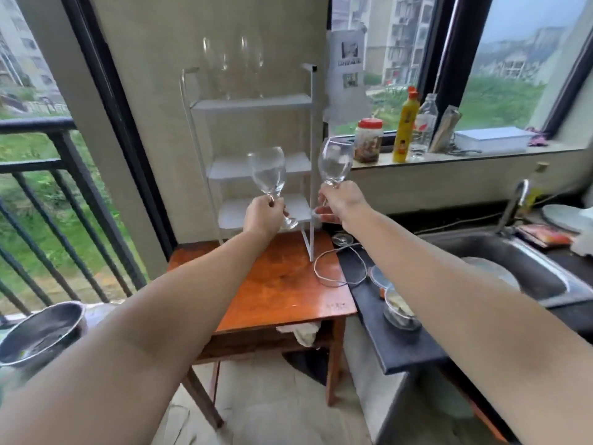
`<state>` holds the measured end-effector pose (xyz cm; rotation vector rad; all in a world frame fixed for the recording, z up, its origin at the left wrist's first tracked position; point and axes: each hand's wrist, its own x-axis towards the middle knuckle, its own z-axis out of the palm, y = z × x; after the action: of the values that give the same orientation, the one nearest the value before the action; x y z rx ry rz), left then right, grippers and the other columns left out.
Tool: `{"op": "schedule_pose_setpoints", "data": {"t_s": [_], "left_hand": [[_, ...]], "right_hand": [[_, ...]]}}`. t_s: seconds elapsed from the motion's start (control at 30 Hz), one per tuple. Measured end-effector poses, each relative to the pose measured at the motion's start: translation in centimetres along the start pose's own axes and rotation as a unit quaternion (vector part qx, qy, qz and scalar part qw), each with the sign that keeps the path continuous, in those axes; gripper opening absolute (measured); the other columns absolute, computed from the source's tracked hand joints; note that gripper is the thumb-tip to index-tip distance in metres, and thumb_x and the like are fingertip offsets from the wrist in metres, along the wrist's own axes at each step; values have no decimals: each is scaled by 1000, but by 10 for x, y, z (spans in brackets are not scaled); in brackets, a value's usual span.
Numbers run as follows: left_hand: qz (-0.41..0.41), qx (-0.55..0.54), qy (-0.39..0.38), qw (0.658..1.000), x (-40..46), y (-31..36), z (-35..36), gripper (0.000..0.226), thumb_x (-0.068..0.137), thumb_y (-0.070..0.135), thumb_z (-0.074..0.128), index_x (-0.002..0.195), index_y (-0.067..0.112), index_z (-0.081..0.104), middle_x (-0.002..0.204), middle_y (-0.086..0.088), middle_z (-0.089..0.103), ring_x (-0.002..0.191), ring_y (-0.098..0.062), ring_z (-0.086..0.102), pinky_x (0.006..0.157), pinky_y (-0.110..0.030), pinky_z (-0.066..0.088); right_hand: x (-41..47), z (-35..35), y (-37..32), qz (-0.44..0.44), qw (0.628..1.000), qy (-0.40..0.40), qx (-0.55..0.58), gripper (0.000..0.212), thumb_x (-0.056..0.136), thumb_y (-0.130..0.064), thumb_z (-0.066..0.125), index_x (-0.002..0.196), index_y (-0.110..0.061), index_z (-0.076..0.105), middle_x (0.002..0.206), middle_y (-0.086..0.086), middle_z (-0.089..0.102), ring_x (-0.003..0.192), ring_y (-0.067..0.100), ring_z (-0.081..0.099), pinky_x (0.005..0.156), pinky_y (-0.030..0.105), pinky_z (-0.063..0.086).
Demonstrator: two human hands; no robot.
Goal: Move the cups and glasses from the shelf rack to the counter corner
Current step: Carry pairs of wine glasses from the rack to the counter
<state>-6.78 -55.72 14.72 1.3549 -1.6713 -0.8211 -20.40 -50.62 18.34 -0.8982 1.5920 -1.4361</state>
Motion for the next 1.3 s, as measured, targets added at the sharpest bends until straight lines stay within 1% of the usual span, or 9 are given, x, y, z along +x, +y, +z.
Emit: {"op": "schedule_pose_setpoints", "data": {"t_s": [0.07,0.17,0.4,0.57,0.77,0.87,1.03,1.17,1.3], "left_hand": [[-17,3,-38,999,-22,-7,29,32,94,18,50,90,-4,73,92,-18,74,91,-29,66,75,-30,46],[-20,16,-90,996,-52,-13,76,33,94,19,50,90,-5,73,94,-18,74,92,-30,66,80,-32,47],[-40,9,-250,967,-156,9,215,29,92,17,53,77,1,72,68,-9,62,57,-17,49,66,-30,39],[-59,0,-365,929,-262,42,320,37,90,16,52,54,16,60,66,-7,65,50,-11,44,55,-28,37],[-22,-2,-488,873,-399,104,443,37,92,16,54,55,18,60,62,0,62,55,-10,52,46,-17,41],[-2,13,-535,844,-456,129,490,36,89,15,56,54,20,60,66,-6,64,61,-16,54,52,-22,41],[25,31,-606,795,-532,163,550,34,89,8,54,55,13,59,49,2,53,39,-4,49,34,-7,34],[44,56,-657,750,-571,181,592,36,88,9,54,53,16,61,33,13,54,39,-3,48,42,-16,41],[98,75,-709,694,-608,211,645,34,87,10,56,54,16,61,45,8,54,50,-12,47,51,-24,40]], "right_hand": [[-11,-22,31,30,999,20,7,24,98,-12,44,75,-11,52,71,4,52,32,8,56,30,15,42],[-33,-64,70,64,996,59,24,26,98,-10,43,72,-12,50,68,4,50,25,5,51,29,13,41],[-99,-215,159,148,972,179,23,26,96,-15,47,71,-11,52,69,8,57,48,15,61,39,21,50],[-175,-346,207,196,942,262,77,11,97,-13,44,98,-5,52,78,4,50,54,15,56,33,15,45],[-275,-500,253,226,892,376,105,16,97,-11,44,85,-8,51,74,4,49,37,10,55,31,15,43],[-322,-560,270,240,863,426,129,17,97,-9,42,80,-9,48,73,6,47,26,5,51,29,15,42],[-387,-635,295,248,805,514,164,12,98,-10,44,87,-8,48,71,4,46,33,9,53,29,15,41],[-420,-677,316,258,764,559,193,10,97,-12,45,90,-9,51,70,3,48,33,9,54,31,17,43],[-437,-727,326,247,720,611,217,15,98,-12,46,84,-10,51,70,3,48,35,10,54,32,18,45]]}}
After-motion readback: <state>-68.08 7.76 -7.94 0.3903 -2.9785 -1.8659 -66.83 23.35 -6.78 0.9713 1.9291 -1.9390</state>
